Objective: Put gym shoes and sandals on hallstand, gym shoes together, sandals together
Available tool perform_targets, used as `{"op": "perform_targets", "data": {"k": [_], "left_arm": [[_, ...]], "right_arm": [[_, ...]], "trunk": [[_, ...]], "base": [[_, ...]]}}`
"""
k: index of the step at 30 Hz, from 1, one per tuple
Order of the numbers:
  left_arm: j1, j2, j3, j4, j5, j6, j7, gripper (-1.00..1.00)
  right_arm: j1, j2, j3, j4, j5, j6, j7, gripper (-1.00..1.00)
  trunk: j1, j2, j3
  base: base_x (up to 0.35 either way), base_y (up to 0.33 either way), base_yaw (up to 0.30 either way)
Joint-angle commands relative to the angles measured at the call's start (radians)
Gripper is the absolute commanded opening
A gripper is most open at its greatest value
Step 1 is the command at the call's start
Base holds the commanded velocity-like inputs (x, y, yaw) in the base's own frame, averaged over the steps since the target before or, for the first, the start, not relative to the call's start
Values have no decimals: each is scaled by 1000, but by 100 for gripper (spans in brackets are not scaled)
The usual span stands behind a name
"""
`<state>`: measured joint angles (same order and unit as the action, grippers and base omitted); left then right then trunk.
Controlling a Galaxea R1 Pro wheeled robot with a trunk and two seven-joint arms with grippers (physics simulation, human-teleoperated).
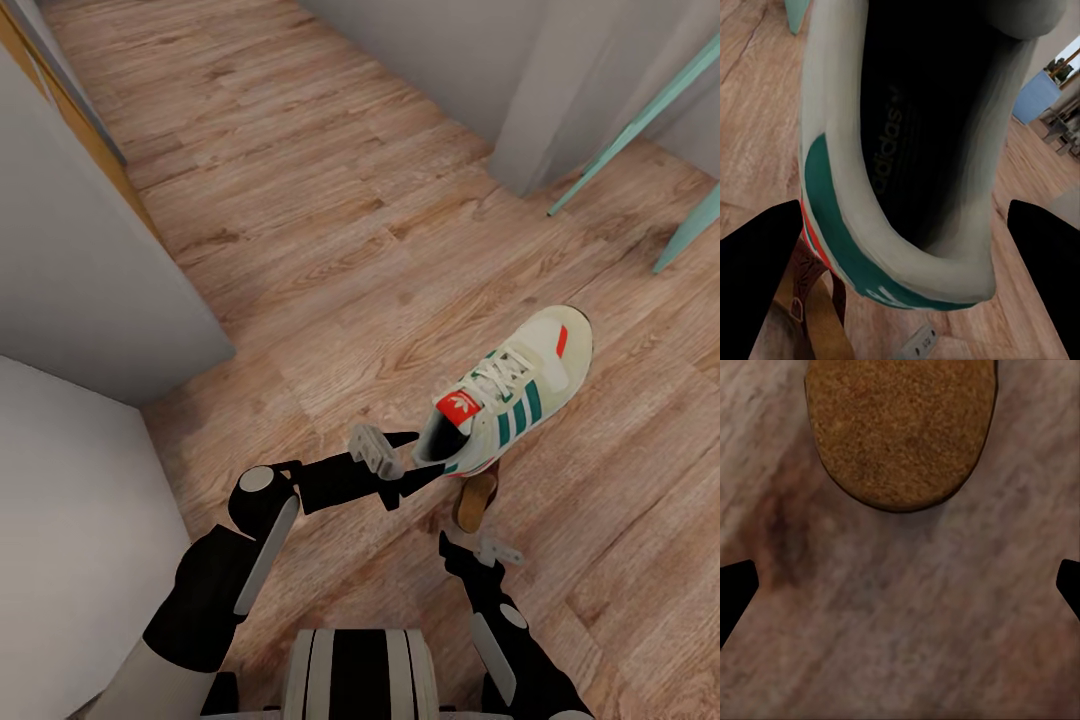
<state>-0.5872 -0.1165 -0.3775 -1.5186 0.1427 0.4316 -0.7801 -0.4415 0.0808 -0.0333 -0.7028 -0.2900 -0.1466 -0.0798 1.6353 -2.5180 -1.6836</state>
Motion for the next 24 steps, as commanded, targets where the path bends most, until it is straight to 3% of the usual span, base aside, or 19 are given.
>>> {"op": "perform_targets", "data": {"k": [1,24], "left_arm": [[0,0,0,0,8,9,-1,-100],[0,0,0,0,8,9,-1,-100]], "right_arm": [[0,0,0,0,-9,-4,0,100],[0,0,0,0,-9,-4,0,100]], "trunk": [[0,0,-2],[0,0,-4]], "base": [[0,0,0],[36,7,0]]}}
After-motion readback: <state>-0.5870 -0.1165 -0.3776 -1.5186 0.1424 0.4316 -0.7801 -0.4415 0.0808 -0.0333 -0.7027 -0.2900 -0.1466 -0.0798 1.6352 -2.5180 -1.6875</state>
